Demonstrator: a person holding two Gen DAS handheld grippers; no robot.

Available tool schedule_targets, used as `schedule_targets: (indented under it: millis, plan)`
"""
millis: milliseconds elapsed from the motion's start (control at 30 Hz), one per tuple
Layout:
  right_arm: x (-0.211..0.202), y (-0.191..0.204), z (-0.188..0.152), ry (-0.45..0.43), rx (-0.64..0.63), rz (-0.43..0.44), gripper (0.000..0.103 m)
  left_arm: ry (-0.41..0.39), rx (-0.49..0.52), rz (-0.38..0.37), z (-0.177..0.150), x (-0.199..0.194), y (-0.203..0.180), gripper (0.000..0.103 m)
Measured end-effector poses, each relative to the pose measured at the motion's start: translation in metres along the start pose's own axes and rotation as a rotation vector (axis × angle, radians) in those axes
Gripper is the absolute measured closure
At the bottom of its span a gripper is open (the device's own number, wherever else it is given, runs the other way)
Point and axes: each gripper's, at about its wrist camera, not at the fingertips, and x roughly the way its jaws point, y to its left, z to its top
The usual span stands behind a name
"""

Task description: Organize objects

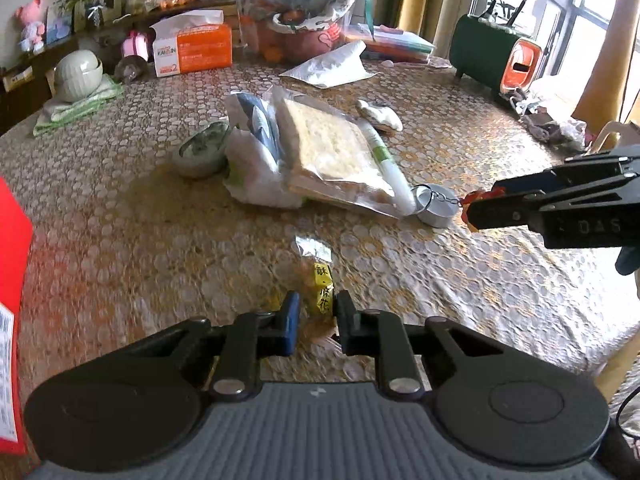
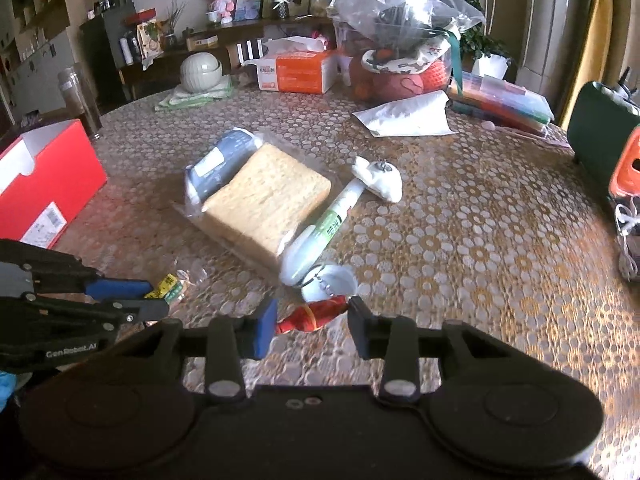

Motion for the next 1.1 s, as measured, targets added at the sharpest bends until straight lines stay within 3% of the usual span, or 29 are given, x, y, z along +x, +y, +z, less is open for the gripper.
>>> schedule_targets:
  millis: [600,833,933,967,1000,1067,1100]
  plan:
    - [-0.04,0.015,0.013,-0.04,0.03,-0.003,0.065,-0.059,-0.045,-0.018,-0.011,-0.057,0.007,0.089]
    - [-0.043,0.018,0.007,-0.034,0.027,-0.01,0.065,-0.003,-0.092,-0.066,-0.014,-0.047,0.018,0.088]
    - [-0.042,0.017,0.006,-0.032,0.028,-0.006,0.065,0.021,-0.096,-0.063,-0.014,-0.038,0.02,0.075]
    - [-0.042,0.016,0.006,-0.032,0.029,-0.005,0.065,0.022,-0.093,-0.062,-0.015,-0.036,0.02,0.068]
    - [-0.042,0.016,0.006,-0.032,0.029,-0.005,0.065,0.021,-0.09,-0.058,-0.014,-0.034,0.02,0.052]
    - [-0.042,0.016,0.005,-0.031,0.029,-0.003,0.065,0.011,-0.085,-0.044,-0.014,-0.031,0.02,0.033]
    - [-0.041,0.015,0.005,-0.031,0.03,-0.002,0.065,0.005,-0.08,-0.038,-0.013,-0.029,0.019,0.033]
